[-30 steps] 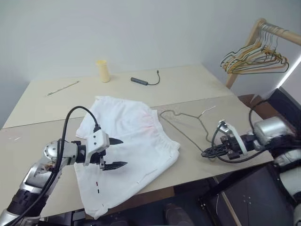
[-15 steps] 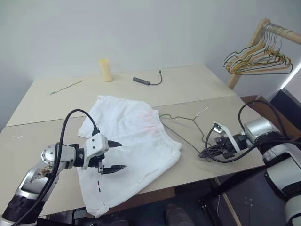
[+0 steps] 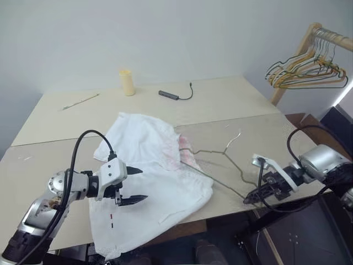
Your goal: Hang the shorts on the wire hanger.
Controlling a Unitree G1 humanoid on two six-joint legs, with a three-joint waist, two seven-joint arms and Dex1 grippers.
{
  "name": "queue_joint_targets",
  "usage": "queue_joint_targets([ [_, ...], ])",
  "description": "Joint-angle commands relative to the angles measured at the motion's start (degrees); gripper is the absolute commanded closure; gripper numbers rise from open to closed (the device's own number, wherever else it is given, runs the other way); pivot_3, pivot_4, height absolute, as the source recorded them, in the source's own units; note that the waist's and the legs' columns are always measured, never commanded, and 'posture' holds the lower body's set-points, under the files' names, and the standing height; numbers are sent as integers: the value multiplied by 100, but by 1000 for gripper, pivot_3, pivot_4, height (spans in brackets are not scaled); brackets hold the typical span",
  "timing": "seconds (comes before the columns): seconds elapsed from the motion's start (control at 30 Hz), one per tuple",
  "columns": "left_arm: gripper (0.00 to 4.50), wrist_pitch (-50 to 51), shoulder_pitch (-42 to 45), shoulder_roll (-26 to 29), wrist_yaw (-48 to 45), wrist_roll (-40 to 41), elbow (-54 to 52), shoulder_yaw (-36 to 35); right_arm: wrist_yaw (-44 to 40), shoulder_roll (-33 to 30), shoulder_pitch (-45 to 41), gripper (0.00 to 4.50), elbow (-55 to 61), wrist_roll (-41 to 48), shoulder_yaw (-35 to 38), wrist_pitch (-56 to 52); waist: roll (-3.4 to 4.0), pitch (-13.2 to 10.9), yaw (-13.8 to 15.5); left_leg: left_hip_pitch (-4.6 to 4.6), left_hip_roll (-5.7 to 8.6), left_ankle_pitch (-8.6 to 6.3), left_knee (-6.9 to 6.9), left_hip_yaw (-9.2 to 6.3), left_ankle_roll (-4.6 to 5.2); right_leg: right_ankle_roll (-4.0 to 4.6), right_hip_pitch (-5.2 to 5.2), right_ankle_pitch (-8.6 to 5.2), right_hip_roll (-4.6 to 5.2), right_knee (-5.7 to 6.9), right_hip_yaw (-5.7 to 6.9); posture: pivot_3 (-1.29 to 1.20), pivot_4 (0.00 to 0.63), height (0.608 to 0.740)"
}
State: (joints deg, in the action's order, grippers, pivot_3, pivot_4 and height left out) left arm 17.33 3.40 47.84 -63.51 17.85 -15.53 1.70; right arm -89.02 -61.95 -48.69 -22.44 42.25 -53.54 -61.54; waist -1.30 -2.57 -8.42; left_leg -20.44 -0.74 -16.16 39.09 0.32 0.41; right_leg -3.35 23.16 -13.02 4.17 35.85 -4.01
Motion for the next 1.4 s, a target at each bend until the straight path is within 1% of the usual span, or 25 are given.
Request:
queue_joint_targets([
  [0.03, 32, -94, 41, 23, 41, -39, -172, -18, -347, 493, -518, 4500, -933, -274, 187, 1, 0, 0, -16, 3, 0, 0, 1, 3, 0, 0, -2, 0, 0, 1, -3, -71, 0, 740],
  [0.13, 32, -120, 59, 35, 40, -80, -148, 13, -347, 995, -886, 4500, -1931, -689, 236, 246, 2, 1, -14, 14, 0, 0, 3, 10, 0, 15, -8, 9, -2, 5, -10, -70, 0, 740],
  [0.17, 32, -128, 58, 41, 37, -85, -148, 16, -347, 1106, -964, 4500, -2143, -774, 219, 330, 2, 1, -10, 13, 0, 0, 3, 8, 0, 31, -8, 19, -4, 6, -9, -70, 0, 740],
  [0.23, 32, -127, 52, 39, 37, -79, -157, 4, -347, 1285, -1071, 4500, -2445, -943, 143, 528, 2, 1, 15, 8, 1, 0, 3, 5, 0, 33, -4, 20, -3, 6, -6, -65, 0, 740],
  [0.43, 32, -155, -50, 31, 49, -81, -193, -34, -348, 1604, -1229, 4500, -2922, -1021, 70, 856, 3, 1, 119, -16, 5, -2, 3, -1, 3, 34, 13, 21, 10, 6, 3, -53, 0, 740],
  [0.5, 32, -174, -79, 18, 66, -95, -197, -22, -348, 1763, -1364, 4500, -3211, -806, 243, 681, 4, 1, 120, -15, 6, -2, 3, 0, 3, 35, 13, 22, 11, 9, 3, -49, 0, 740],
  [0.57, 32, -180, -85, 11, 84, -110, -208, -4, -348, 1942, -1495, 4500, -3519, -796, 305, 556, 4, 1, 124, -10, 5, -2, 4, 1, 3, 37, 12, 23, 9, 15, 3, -46, 0, 740],
  [0.73, 32, -168, -62, -15, 117, -89, -247, 1, -348, 2156, -1526, 4500, -3576, -846, -14, 826, 6, 1, 138, 5, 0, -2, 4, -3, 3, 40, 1, 24, -2, 21, 4, -37, 0, 740],
  [0.87, 32, -249, -33, -53, 291, -324, -137, 71, -348, 2517, -1589, 4500, -3988, -1108, 26, 881, 6, 1, 141, 4, 2, -2, 4, -2, 3, 40, 1, 24, 0, 21, 4, -31, 0, 740],
  [1.0, 32, -234, -43, -37, 295, -321, -177, 52, -347, 2867, -1724, 4500, -4574, -1575, 418, 1068, 6, 2, 141, 4, 2, -2, 4, -3, 3, 41, 3, 25, -1, 24, 3, -21, 0, 740],
  [1.13, 32, -217, -75, -42, 336, -315, -208, 16, -302, 3033, -1909, 4500, -5105, -2039, 1243, 1225, 7, 2, 146, 4, 3, -1, 5, -4, 2, 41, 4, 25, 0, 26, 3, -21, 0, 740],
  [1.27, 32, -236, -136, -53, 360, -323, -222, 36, 8, 3092, -1932, 4500, -5276, -2308, 2128, 1246, 7, 2, 148, 2, 3, -2, 4, -7, 2, 41, 4, 25, 0, 24, 5, -27, 0, 740],
  [1.4, 32, -219, -125, -95, 382, -293, -237, 59, 163, 3145, -1821, 4500, -5130, -2667, 2666, 1517, 7, 2, 142, 1, 4, -2, 5, -6, 2, 41, 4, 25, 2, 25, 4, -34, 0, 740],
])
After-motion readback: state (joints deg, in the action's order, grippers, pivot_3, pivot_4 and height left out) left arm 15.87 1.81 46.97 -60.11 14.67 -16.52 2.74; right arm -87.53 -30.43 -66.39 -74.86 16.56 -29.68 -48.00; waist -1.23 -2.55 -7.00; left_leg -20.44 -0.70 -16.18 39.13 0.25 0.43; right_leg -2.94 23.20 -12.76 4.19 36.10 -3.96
